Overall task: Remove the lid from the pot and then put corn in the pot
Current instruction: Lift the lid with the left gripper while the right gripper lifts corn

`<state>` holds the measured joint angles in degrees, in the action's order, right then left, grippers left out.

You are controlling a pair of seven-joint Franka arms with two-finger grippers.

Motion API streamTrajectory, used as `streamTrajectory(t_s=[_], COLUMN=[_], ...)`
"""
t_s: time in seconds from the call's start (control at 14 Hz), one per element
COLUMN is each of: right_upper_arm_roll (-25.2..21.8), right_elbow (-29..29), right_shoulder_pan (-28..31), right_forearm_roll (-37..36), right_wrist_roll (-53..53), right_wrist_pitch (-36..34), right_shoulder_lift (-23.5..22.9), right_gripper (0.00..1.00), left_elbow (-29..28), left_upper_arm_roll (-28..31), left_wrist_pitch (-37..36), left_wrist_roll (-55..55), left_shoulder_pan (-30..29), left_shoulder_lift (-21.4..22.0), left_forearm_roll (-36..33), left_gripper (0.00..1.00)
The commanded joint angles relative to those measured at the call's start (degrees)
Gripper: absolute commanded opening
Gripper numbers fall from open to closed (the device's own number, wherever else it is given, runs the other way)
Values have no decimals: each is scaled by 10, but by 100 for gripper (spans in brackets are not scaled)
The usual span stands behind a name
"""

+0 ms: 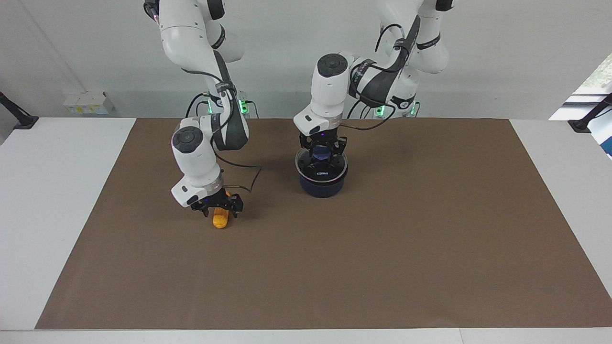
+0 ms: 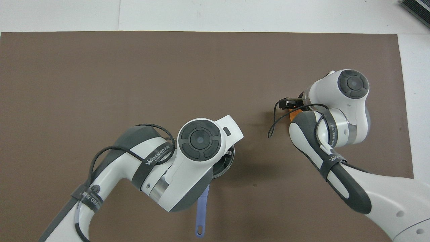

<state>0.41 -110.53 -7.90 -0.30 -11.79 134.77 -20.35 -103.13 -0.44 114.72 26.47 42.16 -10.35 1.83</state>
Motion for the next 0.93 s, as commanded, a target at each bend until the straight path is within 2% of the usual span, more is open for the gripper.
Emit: streamTrajectory(t_s=[0.0,0.07,0.14,0.21,0.5,0.57,0.86], right_upper_arm_roll=[3,3,3,2,2,2,5], right_elbow=[-35,-36,-32,-30,-18,-14,-13], right_shoulder_pan=[6,5,6,5,5,5,3], right_forearm_roll=[11,10,10,9,9,9,10], right_wrist_roll=[32,33,35,37,36,31,16], right_wrist_pitch=[44,44,43,41,38,33,-2], right_shoulder_lift=[8,8,7,7,11,16,57], right_gripper=[97,87,63,44,33,24,23], left_elbow=[18,18,17,17,16,16,10], left_upper_arm_roll=[5,5,5,5,5,5,5], left_wrist_pitch=[-37,-41,-49,-55,-70,-74,-77], left_wrist_roll=[-1,-3,-5,-12,-112,-130,-216], left_shoulder_pan=[-30,-48,-66,-81,-153,-167,-226], left_shoulder_lift=[19,25,31,34,45,46,50], left_forearm_roll=[-2,-2,-2,-2,-2,-2,-2], left_gripper=[0,0,0,0,0,0,0])
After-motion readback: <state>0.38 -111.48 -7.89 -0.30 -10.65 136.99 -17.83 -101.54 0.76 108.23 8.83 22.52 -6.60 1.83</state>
